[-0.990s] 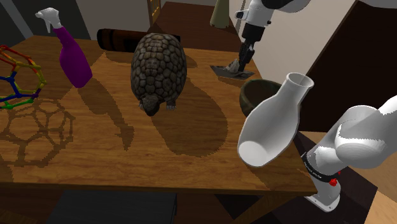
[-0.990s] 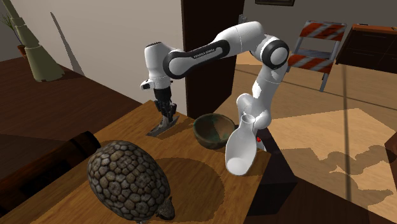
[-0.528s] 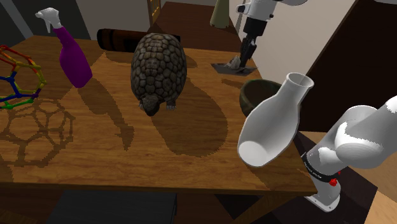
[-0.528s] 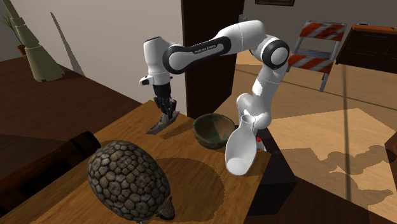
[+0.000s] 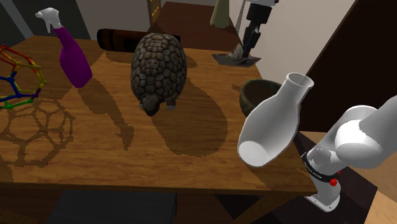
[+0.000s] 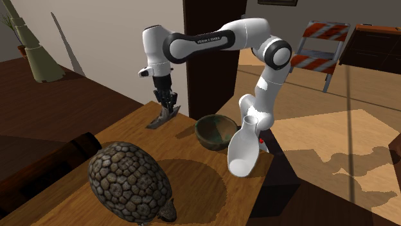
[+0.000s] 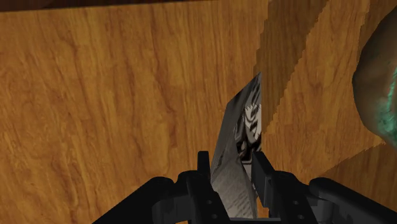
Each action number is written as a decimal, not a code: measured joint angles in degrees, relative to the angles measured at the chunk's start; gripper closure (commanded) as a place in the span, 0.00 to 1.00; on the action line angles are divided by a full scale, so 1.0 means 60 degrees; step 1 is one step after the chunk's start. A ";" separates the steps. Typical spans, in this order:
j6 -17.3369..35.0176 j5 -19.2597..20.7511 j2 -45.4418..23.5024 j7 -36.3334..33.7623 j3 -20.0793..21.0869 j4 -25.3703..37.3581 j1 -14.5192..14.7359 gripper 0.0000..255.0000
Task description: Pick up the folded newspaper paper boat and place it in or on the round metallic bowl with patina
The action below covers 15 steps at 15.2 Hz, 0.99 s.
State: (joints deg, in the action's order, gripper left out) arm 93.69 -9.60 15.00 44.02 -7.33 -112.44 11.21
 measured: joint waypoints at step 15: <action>-0.1921 -0.0047 -0.0427 -0.0270 -0.0061 0.2364 0.0015 1.00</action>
State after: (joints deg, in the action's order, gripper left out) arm 82.16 -9.88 12.44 42.40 -7.70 -98.26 11.30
